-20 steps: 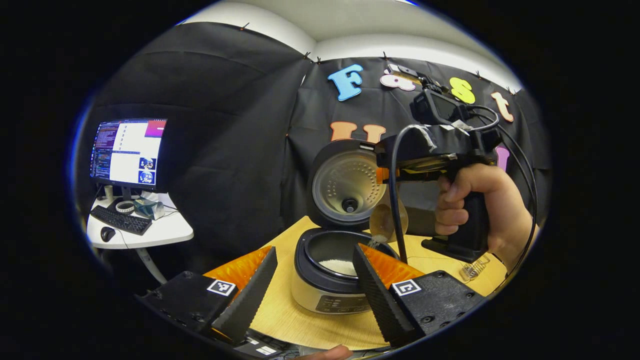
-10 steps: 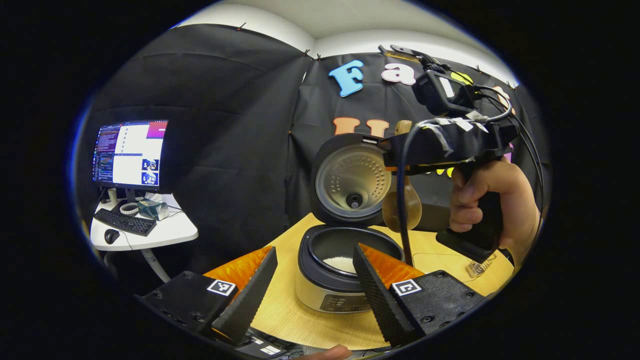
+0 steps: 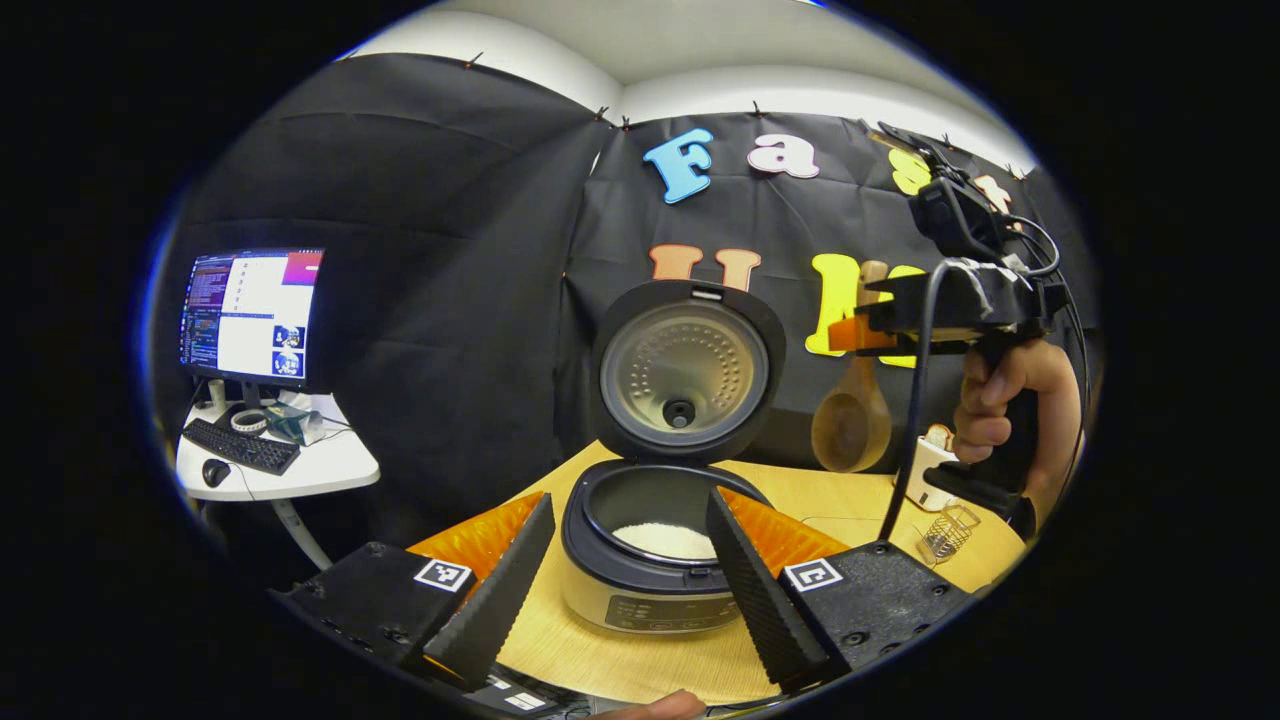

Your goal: Close the left gripper, press the button to open the rice cooker; take a wooden spoon from the chopstick holder with the right hand, scoop a spoonful of rice and pour it into the rice cooker, then put the wooden spoon back into the chopstick holder.

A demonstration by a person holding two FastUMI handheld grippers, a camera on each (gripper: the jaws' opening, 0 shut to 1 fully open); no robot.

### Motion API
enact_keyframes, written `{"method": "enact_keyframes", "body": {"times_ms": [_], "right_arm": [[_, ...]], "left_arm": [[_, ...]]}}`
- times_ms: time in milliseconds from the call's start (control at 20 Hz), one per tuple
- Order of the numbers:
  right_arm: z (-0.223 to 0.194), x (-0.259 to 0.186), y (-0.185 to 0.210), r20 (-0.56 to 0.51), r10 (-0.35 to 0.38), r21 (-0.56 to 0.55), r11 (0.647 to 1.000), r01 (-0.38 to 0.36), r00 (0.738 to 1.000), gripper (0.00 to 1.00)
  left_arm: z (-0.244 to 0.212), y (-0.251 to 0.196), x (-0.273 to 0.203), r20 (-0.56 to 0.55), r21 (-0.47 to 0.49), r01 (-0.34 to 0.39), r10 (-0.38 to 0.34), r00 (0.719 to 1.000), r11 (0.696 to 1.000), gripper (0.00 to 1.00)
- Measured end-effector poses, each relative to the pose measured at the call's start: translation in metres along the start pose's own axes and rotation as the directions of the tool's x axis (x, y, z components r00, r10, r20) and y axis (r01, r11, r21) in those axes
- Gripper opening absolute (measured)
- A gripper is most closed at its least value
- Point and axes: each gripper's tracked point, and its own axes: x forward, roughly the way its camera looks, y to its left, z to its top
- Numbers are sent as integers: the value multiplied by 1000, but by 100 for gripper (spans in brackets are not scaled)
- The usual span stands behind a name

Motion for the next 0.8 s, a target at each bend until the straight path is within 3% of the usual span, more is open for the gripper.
{"method": "enact_keyframes", "body": {"times_ms": [350,800], "right_arm": [[-24,9,-119,-33,-126,40,991,128,991,7],[-72,11,-273,-128,-320,98,938,333,939,7]], "left_arm": [[0,-26,-2,4,52,32,-32,999,998,98],[8,-40,-10,40,81,61,-64,997,995,97]]}}
